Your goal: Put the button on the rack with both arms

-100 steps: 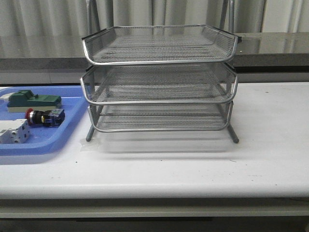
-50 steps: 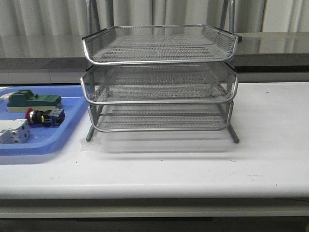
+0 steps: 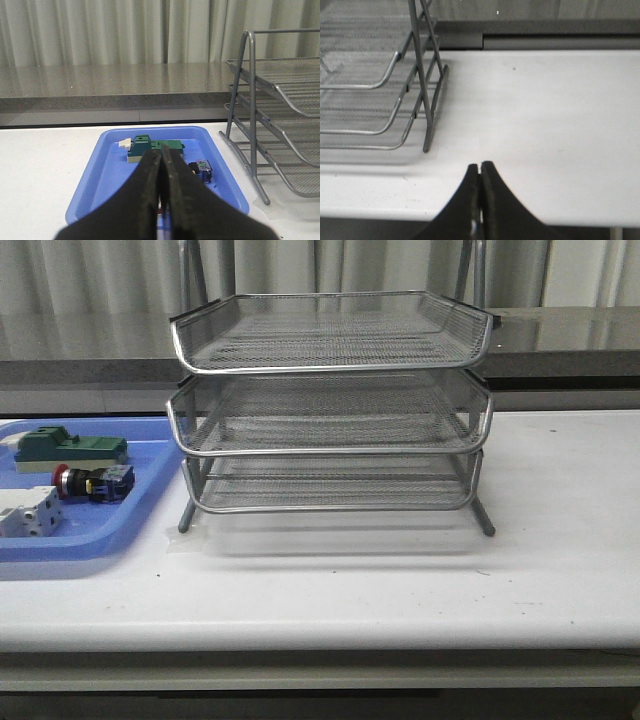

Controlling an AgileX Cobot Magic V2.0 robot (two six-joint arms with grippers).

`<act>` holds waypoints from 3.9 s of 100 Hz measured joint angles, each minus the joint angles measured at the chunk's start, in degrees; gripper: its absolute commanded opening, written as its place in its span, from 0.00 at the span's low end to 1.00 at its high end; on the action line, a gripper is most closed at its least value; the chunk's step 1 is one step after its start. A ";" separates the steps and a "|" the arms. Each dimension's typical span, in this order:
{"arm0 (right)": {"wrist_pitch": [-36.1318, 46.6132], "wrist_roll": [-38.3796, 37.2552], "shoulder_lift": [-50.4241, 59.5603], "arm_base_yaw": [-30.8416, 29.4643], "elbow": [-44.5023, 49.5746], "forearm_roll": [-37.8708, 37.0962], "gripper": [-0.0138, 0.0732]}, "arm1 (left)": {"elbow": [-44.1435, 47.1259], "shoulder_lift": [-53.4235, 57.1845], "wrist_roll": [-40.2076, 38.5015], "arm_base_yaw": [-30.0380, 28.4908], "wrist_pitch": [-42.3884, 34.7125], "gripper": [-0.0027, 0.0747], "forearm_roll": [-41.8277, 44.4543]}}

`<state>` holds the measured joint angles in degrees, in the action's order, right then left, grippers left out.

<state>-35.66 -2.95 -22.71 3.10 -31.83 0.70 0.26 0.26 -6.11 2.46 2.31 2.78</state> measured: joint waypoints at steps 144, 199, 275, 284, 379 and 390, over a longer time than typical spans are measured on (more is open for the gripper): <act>5.47 59.69 -55.05 0.00 -2.37 92.49 0.58 | 0.00 0.00 0.00 0.00 0.00 0.01 0.00; -1.64 71.17 -70.76 0.00 -8.12 102.09 0.58 | 0.00 0.00 0.00 0.00 0.00 0.01 0.00; -4.33 72.10 -76.99 0.00 -13.02 102.34 0.16 | 0.00 0.00 0.00 0.00 0.00 0.01 0.00; -4.55 72.34 -77.08 0.00 -13.02 102.34 0.16 | 0.00 0.00 0.00 0.00 0.00 0.01 0.00; -4.77 77.70 -59.66 -0.26 9.39 102.44 0.47 | 0.00 0.00 0.00 0.00 0.00 0.01 0.00; -3.32 77.59 -58.02 -0.26 9.81 100.99 0.72 | 0.00 0.00 0.00 0.00 0.00 0.01 0.00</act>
<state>-38.98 74.64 -80.73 2.84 -22.02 101.69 0.26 0.26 -6.11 2.46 2.31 2.78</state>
